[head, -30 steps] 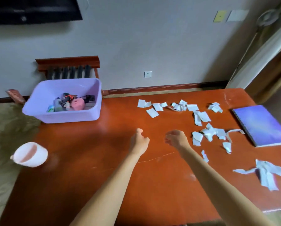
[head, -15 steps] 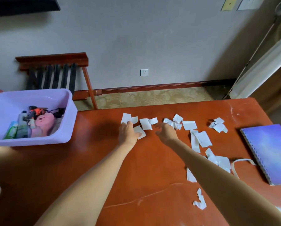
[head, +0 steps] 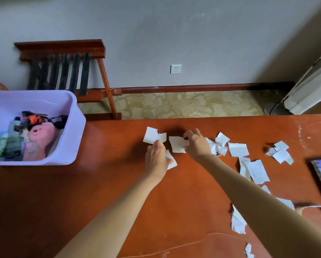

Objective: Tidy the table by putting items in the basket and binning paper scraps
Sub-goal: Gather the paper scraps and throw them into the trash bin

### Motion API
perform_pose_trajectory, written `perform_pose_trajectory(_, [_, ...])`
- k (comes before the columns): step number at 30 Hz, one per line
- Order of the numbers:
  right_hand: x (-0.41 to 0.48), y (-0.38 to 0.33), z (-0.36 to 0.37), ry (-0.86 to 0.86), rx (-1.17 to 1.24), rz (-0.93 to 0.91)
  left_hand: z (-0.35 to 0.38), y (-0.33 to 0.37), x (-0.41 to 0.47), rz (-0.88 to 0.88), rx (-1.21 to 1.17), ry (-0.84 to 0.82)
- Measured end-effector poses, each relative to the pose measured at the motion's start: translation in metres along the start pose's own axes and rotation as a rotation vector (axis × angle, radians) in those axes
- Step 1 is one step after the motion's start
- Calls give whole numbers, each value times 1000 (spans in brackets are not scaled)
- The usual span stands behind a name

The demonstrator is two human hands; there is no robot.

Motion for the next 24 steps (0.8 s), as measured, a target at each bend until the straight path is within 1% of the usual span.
perform_pose_trajectory(3, [-1, 2, -4, -2, -84, 28, -2, -5, -2, -7, -4, -8])
perform_pose_trajectory(5, [-2, 1, -8, -18, -105, 26, -3, -8, -4, -4, 61, -26])
perform_pose_trajectory(7, [-3, -2, -11, -40, -37, 25, -2, -9, -6, -14, 116, -43])
perform_pose_trajectory(9, [0, -10, -9, -80, 57, 7, -2, -10, -6, -34, 108, -44])
perform_pose_trajectory(12, [5, -23, -1, -131, 105, -14, -4, -6, -7, -13, 13, -56])
perform_pose_trajectory(15, [6, -25, 4, -152, 30, 15, -17, -10, -5, -41, -244, -56])
perform_pose_trajectory(18, [6, -22, 2, -135, 55, 46, -38, -21, 10, -86, -424, 20])
perform_pose_trajectory(20, [4, -19, 2, -124, 92, 65, -48, -24, 23, -116, -462, 41])
perform_pose_trajectory(24, [-1, -16, 0, -63, 119, 65, -43, -26, 41, -187, -427, -11])
Point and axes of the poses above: each hand's wrist, its own x-axis towards the middle knuckle, its own z-axis out of the palm, y = z × x, the point moved 7 cm from there along x, towards the middle knuckle, and after that the axes turned 6 degrees about -y, right-handed, at the moved point
